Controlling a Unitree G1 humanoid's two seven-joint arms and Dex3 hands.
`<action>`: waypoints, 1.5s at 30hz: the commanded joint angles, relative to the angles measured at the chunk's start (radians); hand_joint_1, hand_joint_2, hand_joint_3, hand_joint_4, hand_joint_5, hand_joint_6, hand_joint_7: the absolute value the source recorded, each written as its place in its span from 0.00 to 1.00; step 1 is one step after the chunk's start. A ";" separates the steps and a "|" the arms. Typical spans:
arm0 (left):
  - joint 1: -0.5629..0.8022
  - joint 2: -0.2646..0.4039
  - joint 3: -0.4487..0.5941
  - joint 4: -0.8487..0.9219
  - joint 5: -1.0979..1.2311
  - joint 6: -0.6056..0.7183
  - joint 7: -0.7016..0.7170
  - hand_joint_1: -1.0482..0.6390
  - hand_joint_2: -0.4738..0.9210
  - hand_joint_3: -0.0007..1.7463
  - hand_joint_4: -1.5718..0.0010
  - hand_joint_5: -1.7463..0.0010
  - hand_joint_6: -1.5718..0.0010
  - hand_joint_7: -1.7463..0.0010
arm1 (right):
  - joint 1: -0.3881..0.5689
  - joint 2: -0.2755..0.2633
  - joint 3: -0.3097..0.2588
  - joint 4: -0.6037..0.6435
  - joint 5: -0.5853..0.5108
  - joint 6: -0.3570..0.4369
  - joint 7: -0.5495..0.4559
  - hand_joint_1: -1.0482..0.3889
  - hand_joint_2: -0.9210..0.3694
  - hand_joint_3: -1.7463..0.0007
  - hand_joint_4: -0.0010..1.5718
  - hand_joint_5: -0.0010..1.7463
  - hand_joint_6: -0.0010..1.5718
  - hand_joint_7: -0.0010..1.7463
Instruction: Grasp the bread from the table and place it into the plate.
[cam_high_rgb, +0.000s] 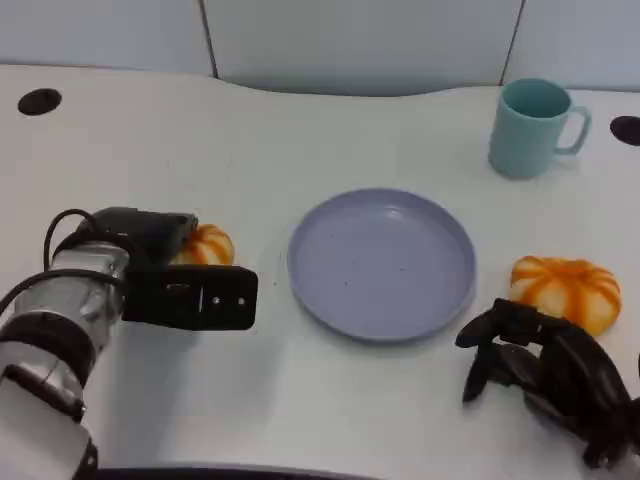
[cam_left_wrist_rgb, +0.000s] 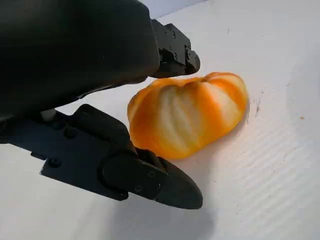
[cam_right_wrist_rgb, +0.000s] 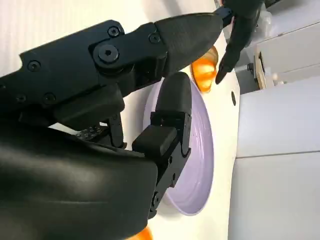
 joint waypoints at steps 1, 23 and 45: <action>-0.027 -0.010 -0.024 0.033 0.000 0.023 0.020 0.09 0.97 0.00 1.00 0.87 0.92 0.99 | 0.041 -0.005 0.005 0.000 -0.001 0.029 0.001 0.35 0.00 0.91 0.42 0.92 0.46 0.61; 0.061 -0.061 -0.065 0.088 -0.014 0.052 0.164 0.23 0.91 0.00 0.86 0.55 0.72 0.83 | 0.065 -0.009 0.000 -0.045 0.028 0.089 0.026 0.33 0.00 0.93 0.40 0.91 0.45 0.61; 0.074 -0.009 0.037 0.069 -0.112 -0.054 0.407 0.53 0.75 0.46 0.49 0.00 0.64 0.00 | 0.067 -0.006 0.005 -0.061 0.027 0.120 0.011 0.34 0.00 0.94 0.39 0.92 0.45 0.63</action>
